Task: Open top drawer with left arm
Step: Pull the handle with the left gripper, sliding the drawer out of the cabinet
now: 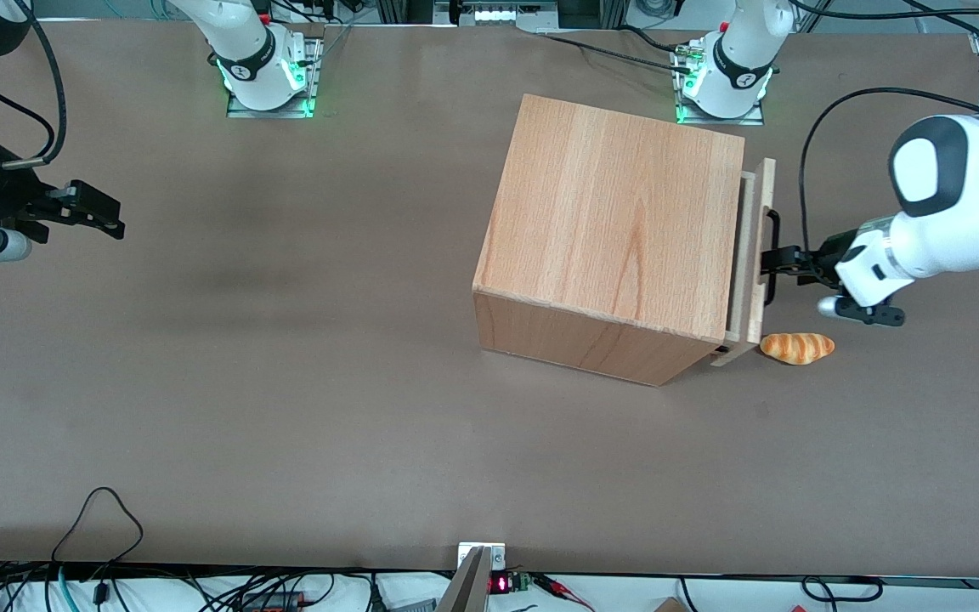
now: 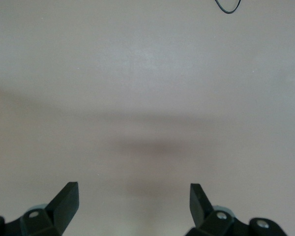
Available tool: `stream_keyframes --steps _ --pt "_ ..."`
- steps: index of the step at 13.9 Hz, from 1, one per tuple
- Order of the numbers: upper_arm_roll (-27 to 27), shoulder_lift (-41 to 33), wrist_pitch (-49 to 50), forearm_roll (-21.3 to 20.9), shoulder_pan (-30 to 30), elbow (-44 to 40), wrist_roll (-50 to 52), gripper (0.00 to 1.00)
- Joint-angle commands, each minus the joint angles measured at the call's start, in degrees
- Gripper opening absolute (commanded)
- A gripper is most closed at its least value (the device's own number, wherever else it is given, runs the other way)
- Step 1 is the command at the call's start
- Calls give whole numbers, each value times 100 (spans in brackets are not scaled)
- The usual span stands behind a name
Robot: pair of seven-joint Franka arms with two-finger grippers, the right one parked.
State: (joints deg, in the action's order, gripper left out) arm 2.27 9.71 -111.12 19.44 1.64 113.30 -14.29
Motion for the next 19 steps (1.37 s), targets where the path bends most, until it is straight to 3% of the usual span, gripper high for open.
stream_keyframes --steps 1,11,15,19 --pt "247 119 -340 43 20 17 216 100" --pt "723 444 -946 34 319 -106 -346 100" --pt "837 523 -947 -247 442 -352 -390 100" --pt "942 550 -947 -256 495 -475 -461 100"
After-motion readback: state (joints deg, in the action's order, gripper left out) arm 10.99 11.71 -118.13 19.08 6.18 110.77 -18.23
